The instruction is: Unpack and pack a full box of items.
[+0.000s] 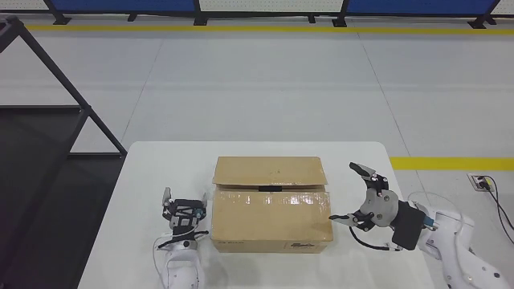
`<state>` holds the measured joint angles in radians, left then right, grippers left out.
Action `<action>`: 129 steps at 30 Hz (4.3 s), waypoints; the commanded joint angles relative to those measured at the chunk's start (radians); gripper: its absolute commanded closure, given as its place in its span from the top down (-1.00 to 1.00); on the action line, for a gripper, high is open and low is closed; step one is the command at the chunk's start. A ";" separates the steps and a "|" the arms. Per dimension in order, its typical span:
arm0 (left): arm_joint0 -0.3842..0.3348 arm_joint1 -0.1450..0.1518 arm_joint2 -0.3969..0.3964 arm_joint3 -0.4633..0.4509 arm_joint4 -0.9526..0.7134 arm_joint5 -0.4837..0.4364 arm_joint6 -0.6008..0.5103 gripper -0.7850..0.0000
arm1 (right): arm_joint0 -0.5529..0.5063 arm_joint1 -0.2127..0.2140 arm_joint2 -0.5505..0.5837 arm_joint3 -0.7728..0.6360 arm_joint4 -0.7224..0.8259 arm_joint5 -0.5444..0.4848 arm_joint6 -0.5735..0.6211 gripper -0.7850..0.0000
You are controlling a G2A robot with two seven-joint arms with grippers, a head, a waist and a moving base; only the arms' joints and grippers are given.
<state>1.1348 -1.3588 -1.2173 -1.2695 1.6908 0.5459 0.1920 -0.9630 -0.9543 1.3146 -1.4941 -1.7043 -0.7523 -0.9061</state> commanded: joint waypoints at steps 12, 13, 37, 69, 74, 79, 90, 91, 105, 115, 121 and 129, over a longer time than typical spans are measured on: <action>0.013 -0.016 -0.053 -0.017 -0.077 0.081 0.062 1.00 | 0.000 0.000 0.000 0.000 0.000 0.000 0.000 1.00; 0.014 -0.017 -0.055 -0.021 -0.077 0.089 0.067 1.00 | 0.000 0.000 0.000 0.000 0.000 0.000 0.000 1.00; -0.005 -0.050 -0.106 -0.045 -0.063 0.254 0.028 1.00 | 0.000 0.000 0.000 0.000 0.000 0.000 0.000 1.00; 0.083 -0.074 -0.235 -0.006 -0.159 0.276 0.123 1.00 | 0.000 0.000 0.000 0.000 0.000 0.000 0.000 1.00; 0.080 -0.074 -0.257 0.021 -0.161 0.252 0.120 1.00 | 0.000 0.000 0.000 0.000 0.000 0.000 0.000 1.00; 0.074 -0.073 -0.270 0.055 -0.162 0.209 0.114 1.00 | 0.000 0.000 0.000 0.000 0.000 0.000 0.000 1.00; 0.088 -0.077 -0.292 0.089 -0.193 0.161 0.111 1.00 | 0.000 0.000 0.000 0.000 0.000 0.000 0.000 1.00; 0.093 -0.078 -0.295 0.086 -0.198 0.158 0.112 1.00 | 0.000 0.000 0.000 0.000 0.000 0.000 0.000 1.00; 0.205 -0.074 -0.357 -0.008 -0.186 0.159 0.109 1.00 | 0.000 0.000 0.000 0.000 0.000 0.000 0.000 1.00; 0.228 -0.074 -0.398 -0.038 -0.205 0.151 0.103 1.00 | 0.000 0.000 0.000 0.000 0.000 0.000 0.000 1.00; 0.269 -0.077 -0.399 -0.103 -0.207 0.137 0.137 1.00 | 0.000 0.000 0.000 0.000 0.000 0.000 0.000 1.00; 0.407 -0.072 -0.443 -0.309 -0.208 0.027 0.299 1.00 | 0.000 0.000 0.000 0.000 0.000 0.000 0.000 1.00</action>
<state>1.5169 -1.4333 -1.6526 -1.5466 1.4746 0.6024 0.4591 -0.9630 -0.9543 1.3146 -1.4941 -1.7043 -0.7523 -0.9061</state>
